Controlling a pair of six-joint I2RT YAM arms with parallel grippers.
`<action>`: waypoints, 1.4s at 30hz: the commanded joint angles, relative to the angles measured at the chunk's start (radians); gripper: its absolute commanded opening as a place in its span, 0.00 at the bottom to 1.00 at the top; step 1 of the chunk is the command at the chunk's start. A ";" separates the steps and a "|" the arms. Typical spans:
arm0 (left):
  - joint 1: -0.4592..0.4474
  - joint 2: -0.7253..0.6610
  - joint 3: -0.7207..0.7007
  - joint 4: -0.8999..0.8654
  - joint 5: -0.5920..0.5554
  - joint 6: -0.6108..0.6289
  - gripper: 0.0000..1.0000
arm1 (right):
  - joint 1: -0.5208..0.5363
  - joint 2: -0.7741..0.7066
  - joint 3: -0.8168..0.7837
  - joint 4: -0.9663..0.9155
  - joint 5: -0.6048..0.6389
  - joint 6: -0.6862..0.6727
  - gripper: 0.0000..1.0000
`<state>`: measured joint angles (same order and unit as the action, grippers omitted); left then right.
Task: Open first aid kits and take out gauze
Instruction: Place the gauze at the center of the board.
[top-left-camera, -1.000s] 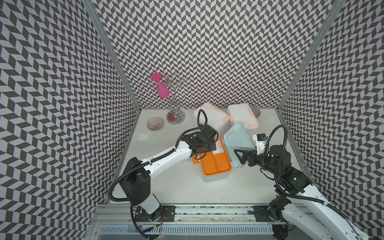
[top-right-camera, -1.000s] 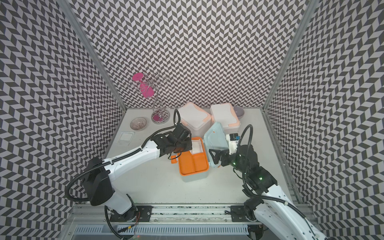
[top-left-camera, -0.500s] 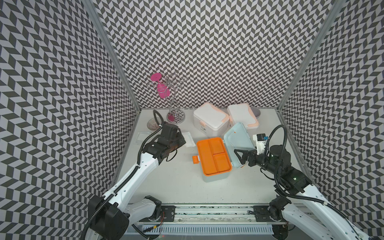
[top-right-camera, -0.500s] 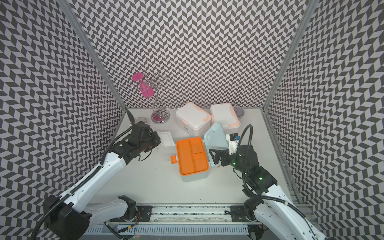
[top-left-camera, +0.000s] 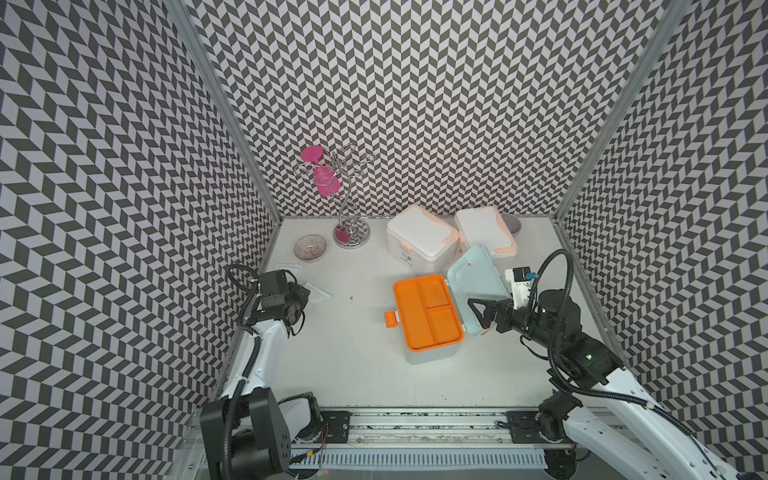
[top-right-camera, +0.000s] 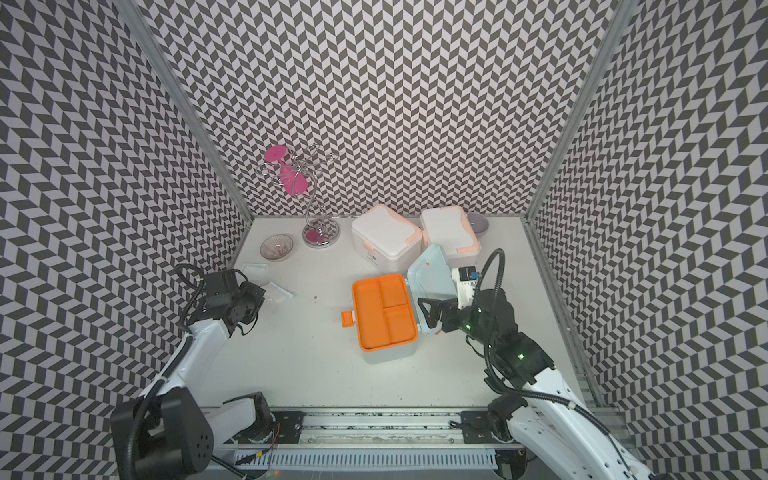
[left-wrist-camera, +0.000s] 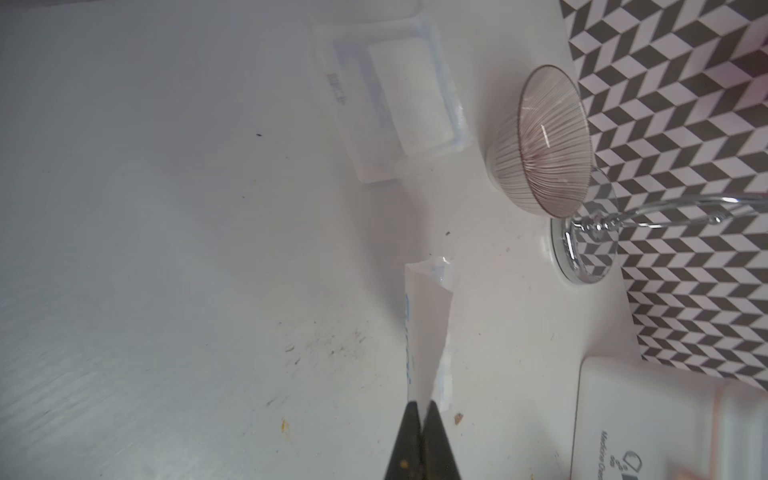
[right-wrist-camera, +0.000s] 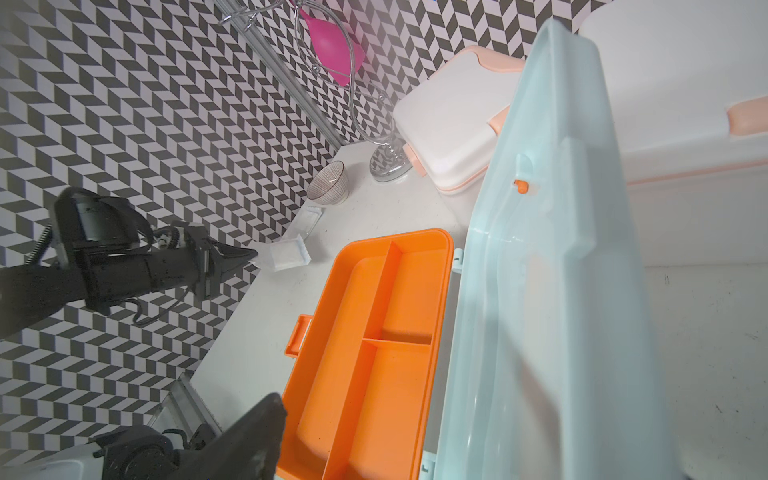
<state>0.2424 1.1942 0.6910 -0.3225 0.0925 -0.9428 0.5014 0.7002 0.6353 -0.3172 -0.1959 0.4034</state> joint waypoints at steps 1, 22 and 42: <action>0.006 0.088 0.003 0.141 0.030 -0.093 0.00 | 0.001 0.001 -0.007 0.040 0.001 -0.006 1.00; -0.012 0.397 0.106 0.265 -0.007 -0.321 0.00 | -0.004 0.005 -0.004 0.045 -0.007 -0.012 1.00; -0.028 0.492 0.202 0.229 -0.046 -0.383 0.00 | -0.006 0.007 -0.005 0.044 -0.005 -0.012 1.00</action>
<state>0.2218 1.6939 0.8719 -0.0742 0.0868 -1.3079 0.5007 0.7021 0.6353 -0.3149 -0.1978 0.4004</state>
